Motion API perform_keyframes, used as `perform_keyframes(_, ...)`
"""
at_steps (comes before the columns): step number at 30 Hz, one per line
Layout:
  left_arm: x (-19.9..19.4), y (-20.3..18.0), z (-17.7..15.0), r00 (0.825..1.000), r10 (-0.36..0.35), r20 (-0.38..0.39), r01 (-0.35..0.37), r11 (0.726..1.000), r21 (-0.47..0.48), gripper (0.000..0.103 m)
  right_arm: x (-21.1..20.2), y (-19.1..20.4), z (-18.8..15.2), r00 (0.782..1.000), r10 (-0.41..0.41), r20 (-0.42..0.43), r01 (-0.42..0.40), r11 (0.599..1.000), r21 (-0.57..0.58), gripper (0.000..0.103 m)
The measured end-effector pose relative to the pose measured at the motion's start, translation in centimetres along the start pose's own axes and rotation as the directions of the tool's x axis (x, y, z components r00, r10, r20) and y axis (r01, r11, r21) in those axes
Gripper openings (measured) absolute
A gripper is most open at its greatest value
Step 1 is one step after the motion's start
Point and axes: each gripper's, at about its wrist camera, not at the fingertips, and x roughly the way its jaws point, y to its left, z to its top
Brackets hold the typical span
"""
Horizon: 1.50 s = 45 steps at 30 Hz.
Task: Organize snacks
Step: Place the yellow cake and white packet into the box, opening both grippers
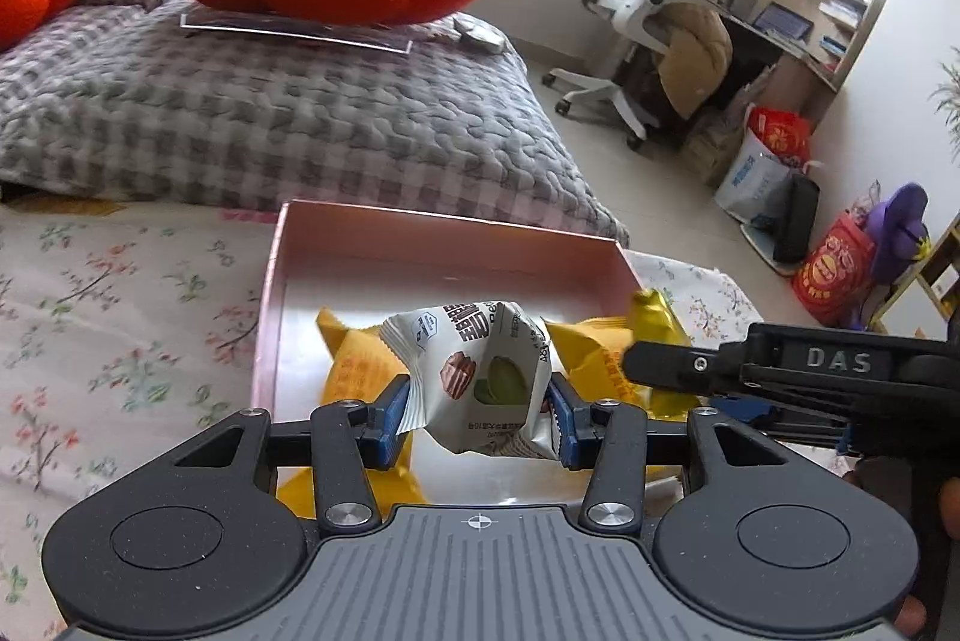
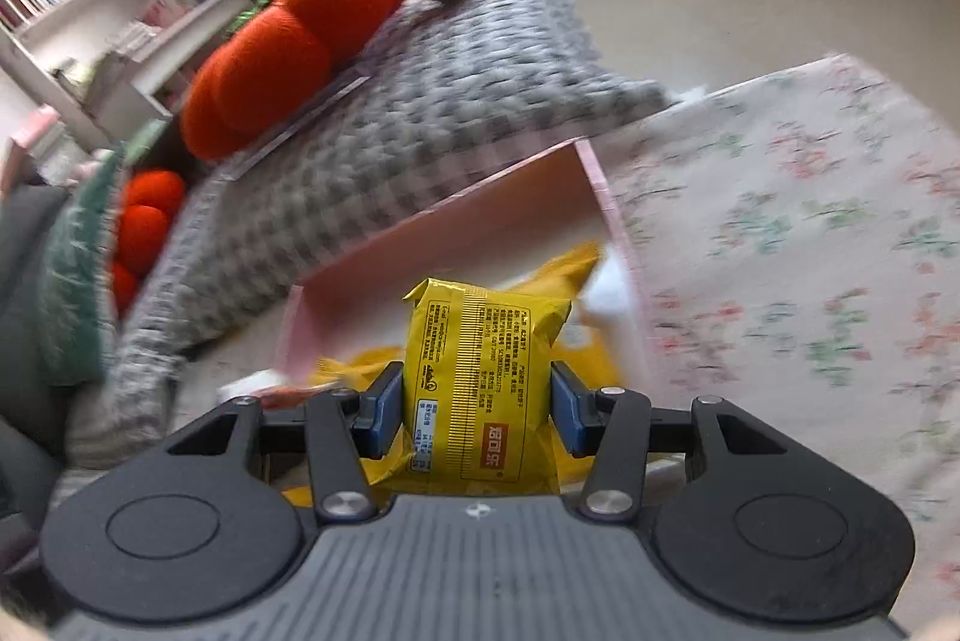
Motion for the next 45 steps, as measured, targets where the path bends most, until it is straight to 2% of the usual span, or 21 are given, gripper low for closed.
perform_keyframes(5, 2.4, 0.4, -0.6, 0.998, -0.025, -0.054, 0.026, 1.000, 0.018, 0.045, 1.4, 1.1, 0.3, 0.993, 0.112, -0.025, -0.112, 0.994, -0.012, 0.046)
perform_keyframes(9, 3.2, 0.0, -0.6, 0.998, 0.020, -0.060, -0.016, 0.997, 0.075, 0.046, 3.5, 1.9, 0.0, 0.997, 0.040, -0.061, -0.044, 0.997, -0.070, 0.046)
perform_keyframes(12, 3.4, -0.4, -0.8, 0.996, 0.084, -0.037, -0.078, 0.986, 0.144, 0.048, 3.9, 2.1, -0.2, 0.998, -0.018, -0.058, 0.012, 0.993, -0.115, 0.046)
perform_keyframes(15, 3.3, -0.7, -1.0, 0.995, 0.089, -0.035, -0.081, 0.979, 0.185, 0.050, 4.1, 2.6, -0.8, 0.996, -0.076, -0.039, 0.066, 0.977, -0.201, 0.046)
perform_keyframes(18, 2.5, -1.1, -0.8, 0.997, 0.070, -0.037, -0.061, 0.976, 0.209, 0.060, 3.8, 3.0, -0.9, 0.996, -0.088, -0.024, 0.081, 0.974, -0.210, 0.048)
perform_keyframes(20, 1.9, -1.2, -0.4, 0.999, 0.049, -0.024, -0.043, 0.975, 0.218, 0.065, 3.1, 3.1, -0.8, 0.997, -0.081, -0.002, 0.079, 0.976, -0.202, 0.058)
perform_keyframes(21, 1.4, -1.2, -0.2, 0.999, 0.044, -0.019, -0.038, 0.975, 0.220, 0.071, 2.5, 3.2, -0.7, 0.997, -0.072, 0.014, 0.074, 0.978, -0.195, 0.061)
perform_keyframes(23, 0.5, -1.0, 0.1, 0.999, 0.032, -0.008, -0.029, 0.975, 0.220, 0.074, 1.5, 3.5, -0.3, 0.996, -0.068, 0.050, 0.076, 0.979, -0.187, 0.071)
perform_keyframes(28, -2.1, 0.4, 1.5, 0.999, 0.027, 0.044, -0.033, 0.990, 0.137, 0.074, -0.7, 3.7, 0.2, 0.993, -0.070, 0.098, 0.086, 0.982, -0.169, 0.072)
perform_keyframes(32, -4.1, 1.4, 2.5, 0.996, 0.035, 0.076, -0.040, 0.997, 0.060, 0.074, -1.5, 4.2, 0.2, 0.992, -0.087, 0.086, 0.102, 0.978, -0.182, 0.072)
perform_keyframes(36, -5.4, 2.1, 1.7, 0.995, 0.086, 0.051, -0.088, 0.996, 0.031, 0.074, -1.2, 4.6, -0.4, 0.988, -0.149, 0.042, 0.155, 0.965, -0.212, 0.072)
perform_keyframes(41, -6.2, 2.8, -0.2, 0.991, 0.133, -0.015, -0.132, 0.990, 0.054, 0.074, -1.8, 5.1, -2.5, 0.981, -0.194, -0.016, 0.183, 0.947, -0.265, 0.074)
perform_keyframes(45, -6.8, 3.5, -1.8, 0.984, 0.165, -0.071, -0.160, 0.985, 0.065, 0.074, -2.6, 5.9, -4.5, 0.971, -0.238, -0.026, 0.215, 0.913, -0.346, 0.076)
